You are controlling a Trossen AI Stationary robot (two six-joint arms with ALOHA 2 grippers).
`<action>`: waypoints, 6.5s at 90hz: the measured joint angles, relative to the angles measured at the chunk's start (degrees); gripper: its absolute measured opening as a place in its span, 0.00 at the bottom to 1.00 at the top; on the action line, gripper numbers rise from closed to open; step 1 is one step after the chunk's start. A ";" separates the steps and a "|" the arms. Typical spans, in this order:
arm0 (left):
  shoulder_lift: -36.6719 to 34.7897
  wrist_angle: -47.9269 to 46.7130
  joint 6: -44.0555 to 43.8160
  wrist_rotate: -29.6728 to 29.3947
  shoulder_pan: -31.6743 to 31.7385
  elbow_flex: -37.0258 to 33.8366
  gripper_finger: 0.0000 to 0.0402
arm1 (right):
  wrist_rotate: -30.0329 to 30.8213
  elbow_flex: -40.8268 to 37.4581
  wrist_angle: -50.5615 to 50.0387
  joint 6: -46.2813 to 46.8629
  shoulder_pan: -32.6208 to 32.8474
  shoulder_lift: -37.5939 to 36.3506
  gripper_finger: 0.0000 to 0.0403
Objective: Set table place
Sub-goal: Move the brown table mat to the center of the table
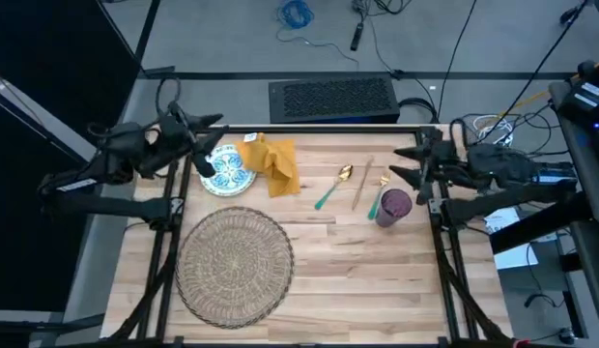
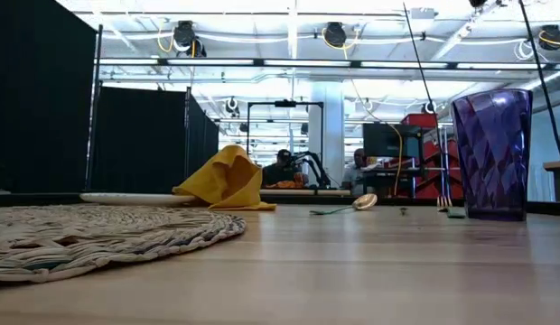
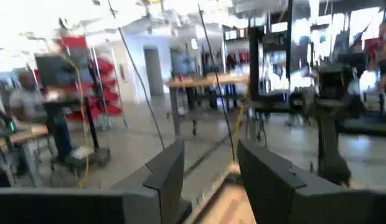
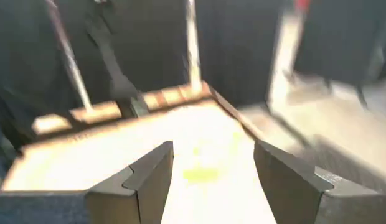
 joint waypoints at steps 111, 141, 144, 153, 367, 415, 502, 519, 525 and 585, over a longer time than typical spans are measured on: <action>15.44 -38.24 -24.42 -8.84 -2.83 -1.53 0.34 | -14.19 3.72 10.97 -1.22 -4.10 25.42 0.52; 14.97 -32.58 -26.62 -4.86 -3.43 -1.58 0.34 | -17.97 3.70 18.78 -8.46 -0.60 28.92 0.52; 14.89 -31.98 -27.34 -4.85 -3.43 -1.58 0.34 | -17.97 3.70 18.79 -8.83 -0.25 28.84 0.52; 14.92 -29.45 -28.75 -4.60 -3.43 -1.60 0.34 | -19.15 3.70 19.17 -10.05 0.76 28.74 0.52; 14.94 -45.09 -57.84 9.05 -18.16 -24.57 0.34 | -38.64 2.23 30.72 -13.38 -7.28 35.76 0.52; 18.99 -40.25 -58.82 9.49 -16.35 -32.03 0.34 | -38.83 2.23 29.59 -13.67 -7.26 35.71 0.52; 28.68 -7.88 -51.04 13.31 -16.39 -32.93 0.00 | -38.86 2.32 28.71 -12.18 -7.15 35.71 0.52; 29.97 -4.46 -48.96 13.20 -15.63 -32.20 0.00 | -38.86 2.32 28.65 -11.92 -7.12 35.71 0.52; 30.52 -1.05 -47.91 13.34 -15.23 -32.23 0.00 | -38.86 2.32 28.70 -11.92 -7.15 35.71 0.52; 25.04 -15.96 -52.06 30.97 -23.10 -23.26 0.00 | -38.84 2.32 28.40 -11.50 -7.12 35.71 0.52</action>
